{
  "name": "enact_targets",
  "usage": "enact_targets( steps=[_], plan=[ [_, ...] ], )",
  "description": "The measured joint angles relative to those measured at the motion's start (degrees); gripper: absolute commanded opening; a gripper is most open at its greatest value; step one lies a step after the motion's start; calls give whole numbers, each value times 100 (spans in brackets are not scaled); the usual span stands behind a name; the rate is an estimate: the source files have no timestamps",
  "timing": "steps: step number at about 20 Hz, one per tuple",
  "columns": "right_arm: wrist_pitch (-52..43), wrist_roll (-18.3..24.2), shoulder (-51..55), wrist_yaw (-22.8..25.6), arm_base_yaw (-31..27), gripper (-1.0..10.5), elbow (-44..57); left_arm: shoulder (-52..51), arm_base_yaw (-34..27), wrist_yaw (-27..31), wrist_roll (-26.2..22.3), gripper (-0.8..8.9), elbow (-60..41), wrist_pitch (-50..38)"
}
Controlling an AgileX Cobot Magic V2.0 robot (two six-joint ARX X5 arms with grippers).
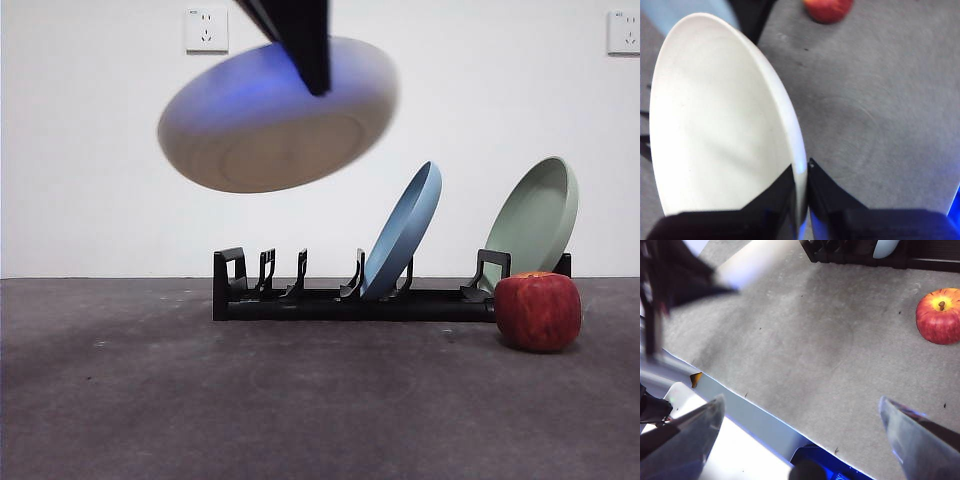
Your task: Take the yellow plate from the plate rack,put the plate on the table,take the apple from the table,put the apple in the plate
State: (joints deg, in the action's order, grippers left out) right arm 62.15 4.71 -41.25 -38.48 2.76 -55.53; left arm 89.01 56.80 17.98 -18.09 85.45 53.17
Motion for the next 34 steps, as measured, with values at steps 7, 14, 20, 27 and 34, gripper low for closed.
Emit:
enact_targets(
  steps=[7,14,20,27,34],
  plan=[
    [0,-87,2,-4,0,690,0,214,756,804,7,-5,-1631,-1274],
    [0,-90,2,-7,0,689,0,1425,1287,1309,-118,-6,-1980,-2334],
    [2,-90,2,-7,0,689,0,1661,1303,1281,131,4,-1982,-2542],
    [7,-90,2,-7,0,690,0,1661,1314,844,420,252,-1982,-2535],
    [0,-90,-11,17,0,690,0,1172,1314,844,579,417,-1589,-1934]
  ],
)
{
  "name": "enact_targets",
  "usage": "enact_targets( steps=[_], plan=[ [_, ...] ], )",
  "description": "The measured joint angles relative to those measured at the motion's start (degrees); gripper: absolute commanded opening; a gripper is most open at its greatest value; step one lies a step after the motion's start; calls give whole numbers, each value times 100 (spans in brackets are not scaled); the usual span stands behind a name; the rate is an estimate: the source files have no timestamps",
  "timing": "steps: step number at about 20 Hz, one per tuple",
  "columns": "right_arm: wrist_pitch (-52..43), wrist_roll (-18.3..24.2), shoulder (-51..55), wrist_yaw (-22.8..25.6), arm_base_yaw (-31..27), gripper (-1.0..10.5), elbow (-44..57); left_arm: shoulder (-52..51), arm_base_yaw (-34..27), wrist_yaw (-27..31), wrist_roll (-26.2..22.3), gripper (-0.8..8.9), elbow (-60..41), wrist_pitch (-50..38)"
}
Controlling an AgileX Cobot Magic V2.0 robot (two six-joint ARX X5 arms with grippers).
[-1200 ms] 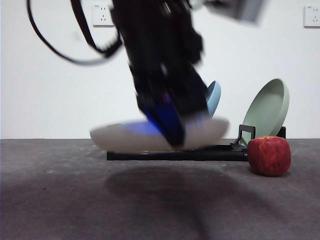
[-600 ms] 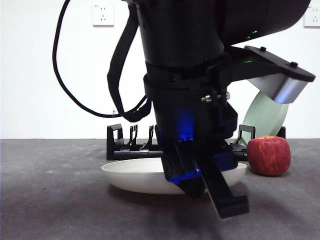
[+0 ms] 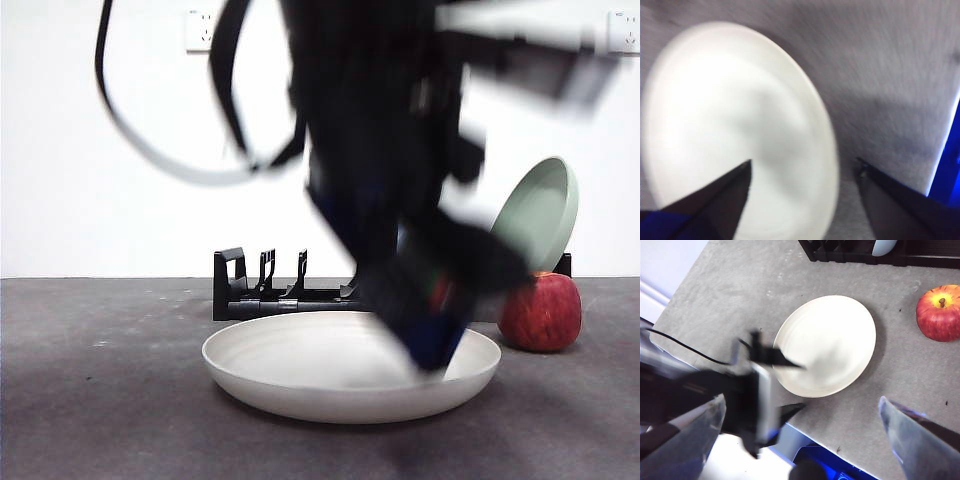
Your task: Take the yellow plate from the plate rack,put the plate on the table,take the apple from the table,put the apple in the plate
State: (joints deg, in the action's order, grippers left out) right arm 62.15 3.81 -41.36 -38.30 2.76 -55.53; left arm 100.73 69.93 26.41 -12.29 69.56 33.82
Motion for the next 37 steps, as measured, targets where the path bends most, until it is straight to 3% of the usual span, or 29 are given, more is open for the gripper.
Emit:
enact_targets(
  steps=[6,10,12,15,19,22,28,33,34,37],
  plan=[
    [-625,-24,-529,1213,0,692,-2,-1231,0,-310,339,413,1384,1366],
    [-1541,-168,-1355,1392,138,693,-7,-1965,0,-798,448,409,2330,1821],
    [-1923,-210,-1891,1775,350,694,-13,-2234,0,-894,455,409,2667,2074],
    [-2371,-160,-2756,2736,752,694,-13,-2494,0,-979,485,409,2848,2544],
    [-3259,-26,-3567,3386,1132,700,-13,-2553,0,-1338,605,409,2850,3112],
    [-3589,11,-4063,3543,1226,702,-17,-2553,0,-1357,750,409,2850,3480],
    [-4022,28,-4872,3598,1226,702,-17,-2553,0,-2065,909,409,2850,3506],
    [-4170,70,-5344,3694,1226,685,-17,-2553,0,-2085,1034,409,2850,3508],
    [-4212,72,-5351,3696,1226,619,-17,-2553,0,-2085,1045,409,2850,3508],
    [-4312,70,-5351,3696,1226,251,-17,-2553,0,-2085,1045,409,2850,3508]
  ],
)
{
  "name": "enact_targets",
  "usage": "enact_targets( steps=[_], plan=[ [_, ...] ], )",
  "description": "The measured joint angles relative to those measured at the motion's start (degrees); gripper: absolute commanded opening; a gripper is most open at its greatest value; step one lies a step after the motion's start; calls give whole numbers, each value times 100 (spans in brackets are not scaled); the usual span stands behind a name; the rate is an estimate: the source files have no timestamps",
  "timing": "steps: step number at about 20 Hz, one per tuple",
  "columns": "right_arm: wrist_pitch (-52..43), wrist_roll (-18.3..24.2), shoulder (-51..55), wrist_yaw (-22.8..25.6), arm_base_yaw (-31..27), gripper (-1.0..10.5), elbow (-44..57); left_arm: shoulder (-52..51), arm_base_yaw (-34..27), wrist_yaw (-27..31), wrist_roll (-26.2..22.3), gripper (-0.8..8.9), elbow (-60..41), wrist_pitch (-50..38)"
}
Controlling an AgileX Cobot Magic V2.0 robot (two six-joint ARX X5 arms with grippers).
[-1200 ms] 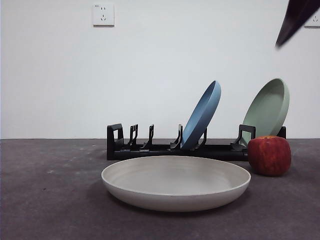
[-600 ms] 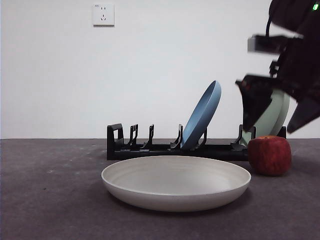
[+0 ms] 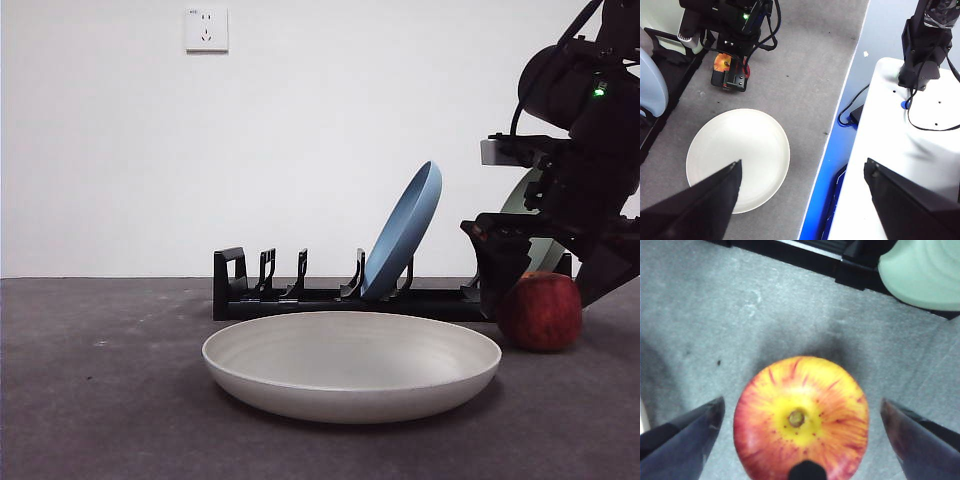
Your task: Take the yellow plate from the plate rack,put the plate on the table,take the apple from the table,put the apple in the plate
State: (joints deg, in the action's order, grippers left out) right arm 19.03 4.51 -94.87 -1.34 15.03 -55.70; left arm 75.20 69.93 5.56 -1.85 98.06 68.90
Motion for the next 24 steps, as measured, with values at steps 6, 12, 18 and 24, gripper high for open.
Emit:
enact_targets(
  steps=[6,12,18,24],
  plan=[
    [201,0,2,-11,0,94,-13,0,0,0,24,409,0,4],
    [411,0,101,-13,11,-12,-13,0,0,0,42,409,0,68],
    [570,-127,1572,-256,455,-13,-11,0,0,0,42,409,0,234],
    [595,-415,1622,-446,1521,-13,-11,-2,0,0,151,409,0,249]
  ],
)
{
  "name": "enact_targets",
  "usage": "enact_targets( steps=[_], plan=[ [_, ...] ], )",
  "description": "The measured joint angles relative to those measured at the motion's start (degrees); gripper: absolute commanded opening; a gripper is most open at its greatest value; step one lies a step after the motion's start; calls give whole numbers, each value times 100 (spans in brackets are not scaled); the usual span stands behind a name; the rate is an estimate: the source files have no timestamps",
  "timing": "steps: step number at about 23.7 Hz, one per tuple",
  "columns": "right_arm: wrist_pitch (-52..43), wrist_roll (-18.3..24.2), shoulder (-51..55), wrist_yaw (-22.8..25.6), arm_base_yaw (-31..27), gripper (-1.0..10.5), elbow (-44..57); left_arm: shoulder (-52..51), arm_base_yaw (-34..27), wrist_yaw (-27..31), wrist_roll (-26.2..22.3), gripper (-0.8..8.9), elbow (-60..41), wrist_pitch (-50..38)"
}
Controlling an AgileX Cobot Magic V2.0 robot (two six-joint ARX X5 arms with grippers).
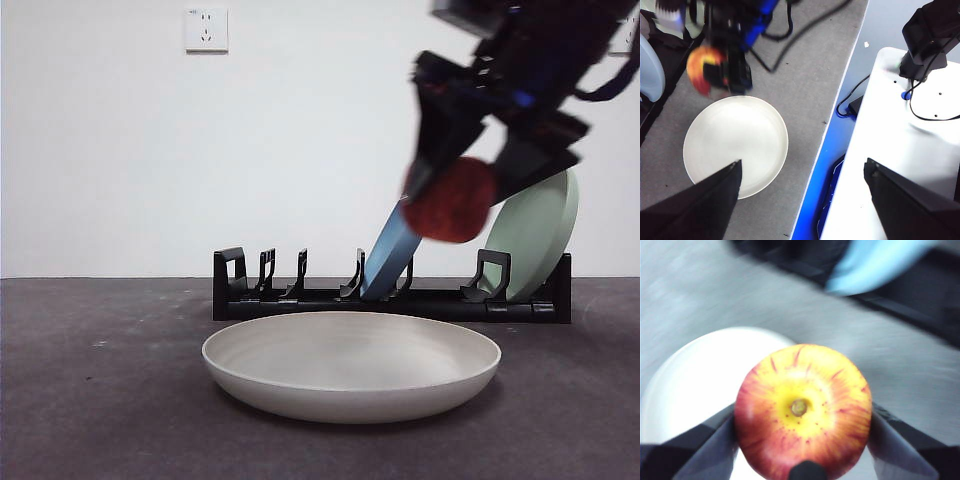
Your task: Take the yellow plate from the plate rack,put the plate on the table,take the apple from the table,put the apple in the plate
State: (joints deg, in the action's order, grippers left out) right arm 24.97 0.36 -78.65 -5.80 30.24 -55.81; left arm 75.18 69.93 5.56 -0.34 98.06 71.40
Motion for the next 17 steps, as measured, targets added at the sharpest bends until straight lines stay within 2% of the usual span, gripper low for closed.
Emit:
enact_targets(
  steps=[4,6,11,17],
  plan=[
    [-205,-17,-557,-7,732,-13,0,2,0,-4,2,409,0,136],
    [-350,-17,-916,-9,916,-13,0,2,0,-4,2,409,0,212],
    [-358,-22,-1578,2,962,-13,0,2,0,-7,48,409,0,238],
    [-354,-20,-1672,-2,960,5,-44,0,0,-7,107,409,0,238]
  ],
)
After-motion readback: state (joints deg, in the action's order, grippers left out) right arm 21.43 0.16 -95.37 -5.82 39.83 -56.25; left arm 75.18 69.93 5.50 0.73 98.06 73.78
